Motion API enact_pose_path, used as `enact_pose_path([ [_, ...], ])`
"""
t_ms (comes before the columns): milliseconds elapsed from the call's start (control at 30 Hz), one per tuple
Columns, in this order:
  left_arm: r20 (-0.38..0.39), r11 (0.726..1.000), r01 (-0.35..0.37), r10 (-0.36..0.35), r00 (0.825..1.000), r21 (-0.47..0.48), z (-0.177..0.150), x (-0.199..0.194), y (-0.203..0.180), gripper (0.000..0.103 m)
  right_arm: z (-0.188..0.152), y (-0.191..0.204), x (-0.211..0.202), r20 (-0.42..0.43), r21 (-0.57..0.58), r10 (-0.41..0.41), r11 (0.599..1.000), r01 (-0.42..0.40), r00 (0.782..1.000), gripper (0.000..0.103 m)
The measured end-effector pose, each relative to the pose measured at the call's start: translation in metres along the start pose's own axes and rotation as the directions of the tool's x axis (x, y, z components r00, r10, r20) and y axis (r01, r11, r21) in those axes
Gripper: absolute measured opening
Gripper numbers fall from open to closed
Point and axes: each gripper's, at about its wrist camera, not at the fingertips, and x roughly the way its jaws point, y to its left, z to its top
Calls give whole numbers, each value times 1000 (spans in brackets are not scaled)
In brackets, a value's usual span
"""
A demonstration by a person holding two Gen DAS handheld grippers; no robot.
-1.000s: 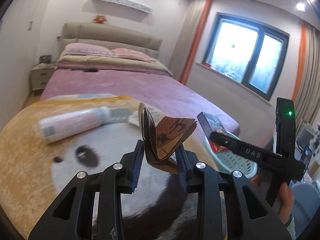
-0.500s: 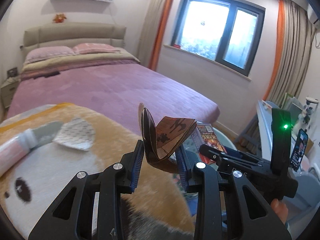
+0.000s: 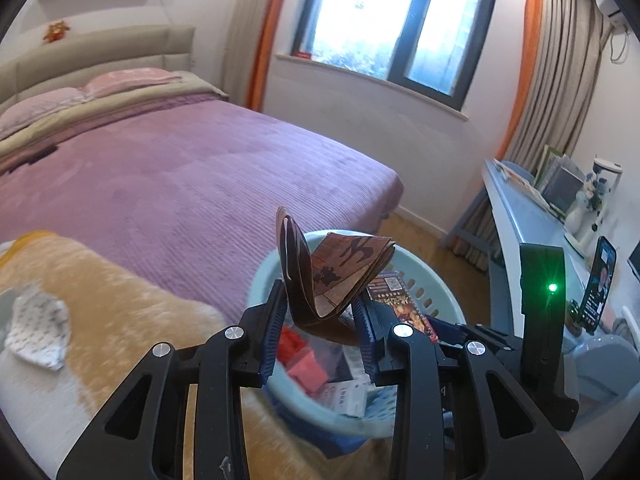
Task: Collect trash
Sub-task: 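Carry bag and card box over the blue basket and open both tools, then move both tools back to the rug toward the pink spray can and cloth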
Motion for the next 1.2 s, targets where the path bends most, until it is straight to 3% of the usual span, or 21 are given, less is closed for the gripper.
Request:
enact_pose_path([
  [100,-16,1000,13,-12,1000,17,1,13,-9,36,2,-12,1,-5,36,-21,999,21,1000,59],
  [200,-26,1000,12,-12,1000,8,0,21,-10,68,2,-22,3,-18,65,-34,997,35,999,59],
  [233,-24,1000,17,-17,1000,0,0,19,-7,72,0,-25,2,-18,73,-39,996,40,999,59],
  [367,-61,998,64,-66,996,-27,-6,19,1,72,1,-31,-5,-8,98,-46,994,46,999,59],
  [600,-55,997,56,-59,997,-51,-19,-2,15,72,2,-11,-26,33,80,-30,996,27,999,59],
  [767,-25,998,22,-23,999,-51,-19,-30,28,72,-1,26,-43,63,3,20,1000,-20,998,59],
  [900,21,998,-18,19,1000,-59,-21,-60,44,79,-6,59,-55,81,-55,73,996,-68,994,60],
  [967,35,997,-50,52,998,-64,-21,-74,53,79,-10,74,-59,83,-74,102,993,-96,991,65],
  [1200,106,979,-168,179,978,-112,-31,-139,97,88,-27,141,-70,83,-189,189,967,-171,978,65],
])
